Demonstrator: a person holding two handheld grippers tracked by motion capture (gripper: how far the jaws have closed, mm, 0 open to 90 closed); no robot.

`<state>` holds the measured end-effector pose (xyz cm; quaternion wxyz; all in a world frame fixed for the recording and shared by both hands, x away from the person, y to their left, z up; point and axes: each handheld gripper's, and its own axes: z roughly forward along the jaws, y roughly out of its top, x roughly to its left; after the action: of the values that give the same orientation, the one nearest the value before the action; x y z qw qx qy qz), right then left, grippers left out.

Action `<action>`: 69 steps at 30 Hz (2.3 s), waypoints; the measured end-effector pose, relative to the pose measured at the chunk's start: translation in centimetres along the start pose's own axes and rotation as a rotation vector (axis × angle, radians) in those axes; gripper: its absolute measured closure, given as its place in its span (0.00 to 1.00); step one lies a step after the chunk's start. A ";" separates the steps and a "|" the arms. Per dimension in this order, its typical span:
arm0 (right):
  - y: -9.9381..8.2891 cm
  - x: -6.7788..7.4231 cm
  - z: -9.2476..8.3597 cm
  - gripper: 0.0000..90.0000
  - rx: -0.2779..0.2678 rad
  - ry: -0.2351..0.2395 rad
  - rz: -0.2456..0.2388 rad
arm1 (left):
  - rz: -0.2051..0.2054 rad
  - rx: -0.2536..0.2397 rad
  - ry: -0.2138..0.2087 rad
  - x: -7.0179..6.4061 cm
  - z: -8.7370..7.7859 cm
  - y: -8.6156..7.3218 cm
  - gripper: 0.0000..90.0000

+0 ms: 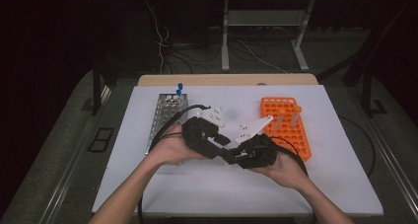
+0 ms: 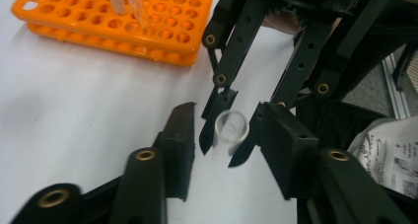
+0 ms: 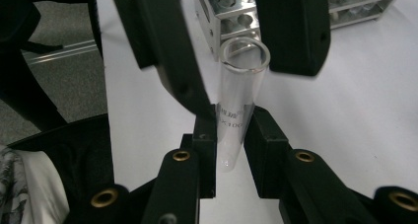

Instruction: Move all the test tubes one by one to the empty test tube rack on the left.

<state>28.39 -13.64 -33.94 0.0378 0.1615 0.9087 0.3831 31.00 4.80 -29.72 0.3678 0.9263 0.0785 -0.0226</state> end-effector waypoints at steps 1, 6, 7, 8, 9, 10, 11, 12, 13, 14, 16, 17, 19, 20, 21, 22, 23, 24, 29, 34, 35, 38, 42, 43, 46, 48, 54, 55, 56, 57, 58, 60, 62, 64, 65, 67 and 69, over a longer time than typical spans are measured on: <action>0.1 0.1 0.1 0.84 0.001 0.005 -0.001 | 0.005 0.006 0.001 0.0 0.1 0.0 0.68; 0.2 0.2 0.3 0.84 -0.005 0.005 -0.003 | 0.010 0.023 -0.012 0.1 0.0 -0.1 0.80; 0.2 0.2 0.3 0.84 -0.006 0.008 -0.001 | 0.006 0.022 -0.015 0.2 0.0 -0.2 0.82; 0.2 0.2 0.3 0.84 -0.008 0.013 0.003 | 0.006 0.023 -0.018 0.2 0.0 -0.2 0.82; 0.2 0.2 0.3 0.84 -0.009 0.014 0.003 | 0.005 0.025 -0.020 0.3 -0.1 -0.2 0.83; 0.2 0.2 0.3 0.84 -0.010 0.015 0.005 | 0.005 0.026 -0.023 0.3 -0.1 -0.2 0.83; 0.2 0.1 0.3 0.83 -0.011 0.017 0.006 | 0.007 0.030 -0.025 0.3 -0.1 -0.2 0.83; 0.2 0.2 0.4 0.83 -0.012 0.020 0.008 | 0.008 0.032 -0.026 0.3 -0.1 -0.2 0.83; 0.2 0.1 0.4 0.83 -0.013 0.023 0.010 | 0.009 0.034 -0.027 0.3 -0.1 -0.1 0.83; 0.2 0.1 0.4 0.83 -0.016 0.025 0.015 | 0.012 0.037 -0.027 0.3 -0.2 -0.1 0.83; 0.2 0.1 0.4 0.79 -0.023 0.023 0.026 | 0.015 0.037 -0.032 0.3 -0.3 0.0 0.83; 0.1 0.0 0.3 0.76 -0.025 0.019 0.031 | 0.014 0.039 -0.032 0.3 -0.5 0.1 0.83; 0.0 -0.1 0.2 0.71 -0.028 0.016 0.039 | 0.015 0.040 -0.029 0.4 -0.8 0.2 0.83; -0.1 -0.1 0.2 0.68 -0.031 0.013 0.045 | 0.015 0.035 -0.028 0.4 -0.9 0.3 0.83; -0.2 -0.2 0.1 0.65 -0.035 0.012 0.051 | 0.014 0.037 -0.027 0.4 -1.1 0.3 0.83; -0.4 -0.2 0.0 0.62 -0.044 0.011 0.060 | 0.013 0.039 -0.023 0.4 -1.3 0.4 0.83; -0.5 -0.3 -0.1 0.59 -0.048 0.005 0.065 | 0.011 0.044 -0.021 0.5 -1.5 0.4 0.83; -0.7 -0.3 -0.2 0.56 -0.053 0.000 0.075 | 0.010 0.043 -0.017 0.5 -1.7 0.4 0.83; -1.6 -0.5 -0.8 0.39 -0.084 -0.028 0.113 | 0.004 0.035 0.003 1.0 -2.6 0.5 0.83; -3.0 -0.7 -1.6 0.15 -0.113 -0.052 0.173 | -0.011 0.034 0.033 1.6 -3.7 0.5 0.83; -3.3 -0.7 -1.8 0.12 -0.122 -0.051 0.190 | -0.013 0.033 0.036 1.8 -4.0 0.5 0.83; -4.3 -0.7 -2.6 0.00 -0.148 -0.041 0.223 | -0.026 0.025 0.055 2.2 -4.7 0.4 0.83; -5.8 -0.5 -3.7 0.00 -0.178 -0.059 0.255 | -0.043 0.024 0.081 2.8 -5.7 0.2 0.83; -6.1 -0.5 -4.0 0.00 -0.183 -0.061 0.263 | -0.043 0.024 0.088 3.0 -5.9 0.2 0.83; -7.1 -0.4 -4.8 0.00 -0.198 -0.081 0.279 | -0.057 0.019 0.106 3.4 -6.6 0.1 0.83; -7.7 -0.4 -5.3 0.00 -0.207 -0.094 0.289 | -0.068 0.016 0.119 3.6 -7.1 0.0 0.83; -9.3 -0.2 -6.6 0.00 -0.219 -0.127 0.319 | -0.103 0.017 0.170 4.8 -8.4 -0.5 0.83; -9.5 -0.1 -6.8 0.00 -0.222 -0.131 0.323 | -0.115 0.013 0.179 5.1 -8.6 -0.6 0.83; -9.7 -0.1 -7.0 0.00 -0.222 -0.132 0.328 | -0.121 0.012 0.188 5.3 -8.8 -0.7 0.83; -10.0 0.0 -7.2 0.00 -0.224 -0.136 0.334 | -0.132 0.011 0.194 5.6 -9.0 -0.9 0.83; -10.2 0.0 -7.4 0.00 -0.225 -0.137 0.337 | -0.139 0.011 0.199 5.9 -9.2 -1.0 0.83; -10.6 0.1 -7.6 0.00 -0.227 -0.141 0.345 | -0.159 0.011 0.215 6.4 -9.6 -1.4 0.83; -11.0 0.2 -7.8 0.00 -0.226 -0.146 0.353 | -0.178 0.013 0.239 7.0 -9.9 -1.7 0.83; -11.3 0.2 -8.0 0.00 -0.229 -0.151 0.361 | -0.198 0.007 0.257 7.7 -10.2 -2.0 0.83; -11.5 0.2 -8.1 0.00 -0.229 -0.152 0.364 | -0.207 0.007 0.264 8.0 -10.4 -2.1 0.83; -11.8 0.2 -8.2 0.00 -0.228 -0.156 0.372 | -0.225 0.007 0.280 8.7 -10.7 -2.4 0.83; -12.1 0.1 -8.3 0.00 -0.229 -0.160 0.380 | -0.244 0.006 0.295 9.4 -11.0 -2.7 0.83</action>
<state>23.45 -27.21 -36.69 0.0548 0.3541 0.8067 0.4699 39.70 15.43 -24.48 0.3442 0.9043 0.2431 0.0689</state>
